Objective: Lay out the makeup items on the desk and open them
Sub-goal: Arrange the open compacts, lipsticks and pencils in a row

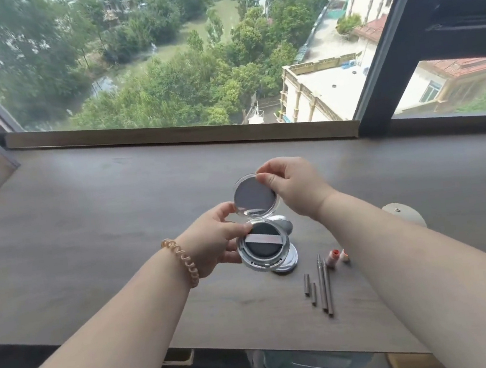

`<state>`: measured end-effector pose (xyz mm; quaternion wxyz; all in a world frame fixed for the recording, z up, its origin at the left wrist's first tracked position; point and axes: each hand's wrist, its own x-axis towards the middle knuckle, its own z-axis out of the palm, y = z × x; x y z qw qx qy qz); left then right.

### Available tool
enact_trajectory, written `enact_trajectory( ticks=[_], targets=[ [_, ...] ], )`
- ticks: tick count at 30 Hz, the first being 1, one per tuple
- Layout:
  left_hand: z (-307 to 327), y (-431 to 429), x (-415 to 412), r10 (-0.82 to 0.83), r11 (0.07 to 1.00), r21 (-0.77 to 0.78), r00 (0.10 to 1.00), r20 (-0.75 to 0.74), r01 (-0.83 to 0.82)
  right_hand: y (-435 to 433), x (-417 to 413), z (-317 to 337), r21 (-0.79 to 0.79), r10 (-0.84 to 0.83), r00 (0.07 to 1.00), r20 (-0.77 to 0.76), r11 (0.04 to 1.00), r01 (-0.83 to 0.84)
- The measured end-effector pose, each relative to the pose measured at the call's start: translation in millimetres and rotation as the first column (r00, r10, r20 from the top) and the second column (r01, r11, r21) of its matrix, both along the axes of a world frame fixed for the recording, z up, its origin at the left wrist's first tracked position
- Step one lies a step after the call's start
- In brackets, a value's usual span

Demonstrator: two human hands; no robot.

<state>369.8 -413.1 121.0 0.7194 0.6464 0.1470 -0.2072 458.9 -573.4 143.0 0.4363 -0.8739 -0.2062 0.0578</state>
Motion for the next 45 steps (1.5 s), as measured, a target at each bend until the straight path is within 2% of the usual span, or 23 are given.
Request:
enact_trajectory(
  ticks=[5,9,17,21,25,28,35,38,41,43,45],
  targets=[
    [-29.1,28.8,-0.8,0.05,0.997,0.062,0.997,-0.055,-0.046,26.1,-8.6,-17.7,0.034,0.019,0.986,-0.165,0.999,-0.014],
    [-59.5,36.6,5.1,0.05,0.996,0.076,0.993,-0.108,-0.042,28.2,-12.6,-43.2,0.027,-0.017,0.974,-0.226,0.999,0.024],
    [-101.3,32.4,18.9,0.028,0.997,0.073,0.986,-0.165,-0.017,32.0,-15.3,-91.7,-0.115,-0.107,0.984,-0.14,0.989,0.091],
    [-114.3,29.3,25.4,0.033,0.979,0.204,0.994,-0.106,-0.01,30.3,-17.0,-99.3,-0.169,-0.121,0.985,-0.12,0.98,0.1],
    [-128.0,31.8,29.2,0.025,0.919,0.394,0.999,-0.025,-0.014,26.7,-18.4,-104.7,-0.205,-0.104,0.982,-0.158,0.976,0.071],
    [-131.8,29.7,30.9,0.003,0.837,0.547,1.0,0.027,-0.018,21.3,-20.7,-100.7,-0.16,-0.119,0.977,-0.178,0.983,0.091],
    [-132.1,22.6,31.7,-0.002,0.626,0.778,0.998,0.069,-0.053,-13.3,-29.3,-83.7,-0.05,-0.268,0.963,0.016,0.962,0.269],
    [-137.4,20.3,29.4,0.053,0.648,0.757,0.997,0.064,-0.083,-36.5,-33.0,-82.4,0.001,-0.396,0.911,0.119,0.917,0.399],
    [-132.8,14.0,26.6,0.14,0.656,0.739,0.987,0.079,-0.152,-71.2,-34.6,-83.9,0.074,-0.602,0.785,0.147,0.798,0.598],
    [-121.2,8.5,22.2,0.281,0.622,0.716,0.944,0.176,-0.318,-97.5,-33.9,-88.1,0.125,-0.74,0.661,0.127,0.673,0.729],
    [-106.7,-4.6,17.6,0.377,0.572,0.647,0.862,0.339,-0.505,-125.7,-32.6,-94.3,0.124,-0.839,0.541,0.055,0.544,0.83]
  ],
)
